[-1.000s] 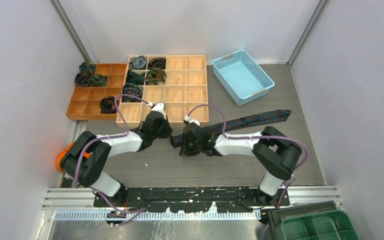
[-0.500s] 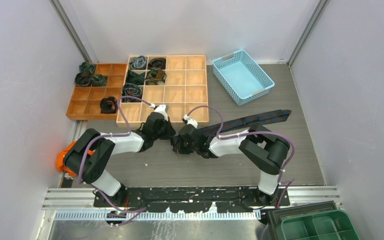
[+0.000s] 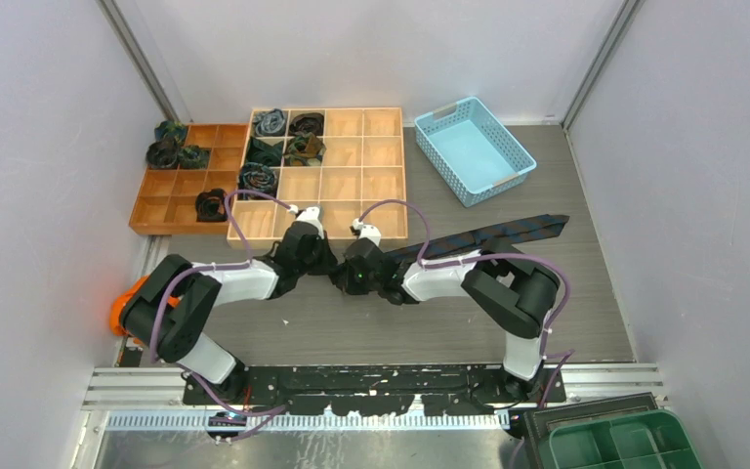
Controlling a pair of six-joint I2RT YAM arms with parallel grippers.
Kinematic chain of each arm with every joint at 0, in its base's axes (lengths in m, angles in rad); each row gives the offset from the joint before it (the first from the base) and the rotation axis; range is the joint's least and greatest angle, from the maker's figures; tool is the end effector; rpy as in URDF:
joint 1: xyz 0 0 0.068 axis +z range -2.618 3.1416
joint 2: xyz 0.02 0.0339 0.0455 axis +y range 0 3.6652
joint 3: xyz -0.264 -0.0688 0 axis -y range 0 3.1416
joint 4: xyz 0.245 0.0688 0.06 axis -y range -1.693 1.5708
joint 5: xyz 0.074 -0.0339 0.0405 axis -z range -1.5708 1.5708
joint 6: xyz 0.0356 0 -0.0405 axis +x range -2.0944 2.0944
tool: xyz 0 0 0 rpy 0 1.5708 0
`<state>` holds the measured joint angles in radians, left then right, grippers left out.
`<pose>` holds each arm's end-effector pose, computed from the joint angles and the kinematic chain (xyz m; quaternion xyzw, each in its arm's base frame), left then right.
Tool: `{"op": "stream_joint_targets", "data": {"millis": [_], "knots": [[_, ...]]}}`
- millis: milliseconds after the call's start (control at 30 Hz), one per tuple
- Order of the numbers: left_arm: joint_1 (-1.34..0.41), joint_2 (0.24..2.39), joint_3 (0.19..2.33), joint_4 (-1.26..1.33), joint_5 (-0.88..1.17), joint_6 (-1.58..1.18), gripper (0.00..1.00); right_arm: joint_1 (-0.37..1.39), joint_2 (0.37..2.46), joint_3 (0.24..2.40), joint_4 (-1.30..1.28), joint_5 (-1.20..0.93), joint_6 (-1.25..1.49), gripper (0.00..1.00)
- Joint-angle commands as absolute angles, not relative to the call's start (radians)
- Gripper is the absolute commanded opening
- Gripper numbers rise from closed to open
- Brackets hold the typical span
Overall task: Roll the ties
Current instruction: Roll the tie at the center of the board.
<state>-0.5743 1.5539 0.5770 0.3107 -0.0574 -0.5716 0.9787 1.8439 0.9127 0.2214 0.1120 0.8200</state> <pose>0.2433 -0.1550 0.1403 -0.0113 0.8991 -0.2151 0.3811 0.2090 0.3036 0.1357 -0.0486 0.9063 0.2946 0.2990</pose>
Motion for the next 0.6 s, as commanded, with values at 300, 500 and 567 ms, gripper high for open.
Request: {"op": "stream_joint_targets", "data": {"millis": [300, 500, 567], "knots": [[-0.516, 1.007, 0.864, -0.204, -0.467, -0.6, 0.0, 1.096, 1.537, 1.074, -0.357, 0.418, 0.664, 0.13], [-0.517, 0.612, 0.855, -0.488, -0.559, -0.684, 0.0, 1.157, 1.703, 1.346, -0.577, 0.55, 0.565, 0.29], [-0.517, 0.523, 0.864, -0.561, -0.574, -0.673, 0.0, 1.166, 1.784, 1.434, -0.62, 0.575, 0.536, 0.39]]}}
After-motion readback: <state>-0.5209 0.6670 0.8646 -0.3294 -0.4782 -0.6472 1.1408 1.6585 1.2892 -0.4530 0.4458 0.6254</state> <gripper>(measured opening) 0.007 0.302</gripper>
